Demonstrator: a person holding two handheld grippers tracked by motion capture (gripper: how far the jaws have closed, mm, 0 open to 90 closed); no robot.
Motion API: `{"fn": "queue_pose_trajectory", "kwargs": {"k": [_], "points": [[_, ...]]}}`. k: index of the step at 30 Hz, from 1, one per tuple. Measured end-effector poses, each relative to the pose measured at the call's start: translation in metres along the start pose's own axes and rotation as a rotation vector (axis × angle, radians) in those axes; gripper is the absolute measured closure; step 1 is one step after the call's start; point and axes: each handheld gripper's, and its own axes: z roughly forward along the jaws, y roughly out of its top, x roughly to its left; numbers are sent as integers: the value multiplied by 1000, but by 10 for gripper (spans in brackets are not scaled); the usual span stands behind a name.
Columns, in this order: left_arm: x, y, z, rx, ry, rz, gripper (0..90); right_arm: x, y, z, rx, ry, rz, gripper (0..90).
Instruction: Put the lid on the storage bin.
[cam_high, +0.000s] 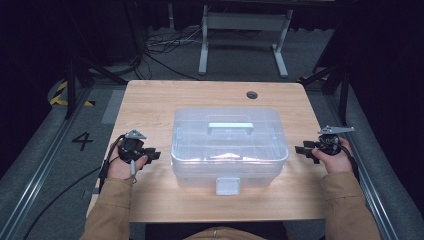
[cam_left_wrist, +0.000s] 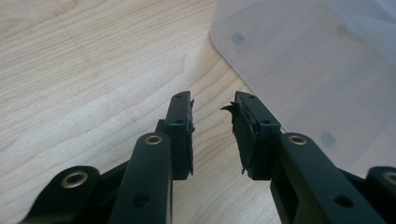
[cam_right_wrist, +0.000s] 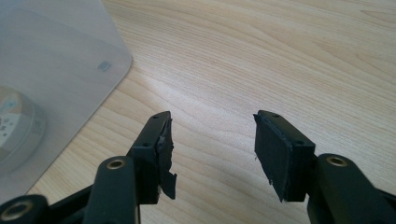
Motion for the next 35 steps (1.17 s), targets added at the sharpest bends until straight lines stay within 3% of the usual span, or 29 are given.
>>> {"fn": "queue_pose_trajectory", "kwargs": {"k": [11,18,22,35], "points": [[0,-3,15,26,-21,14,672,2,-7,17,28,9,-24,486],[-5,-5,26,39,-30,63,666,7,-8,27,50,13,-48,488],[-5,-6,28,35,-31,65,657,11,-9,32,61,14,-59,491],[-1,-10,32,26,-11,75,569,11,-10,34,14,-12,-71,481]]}}
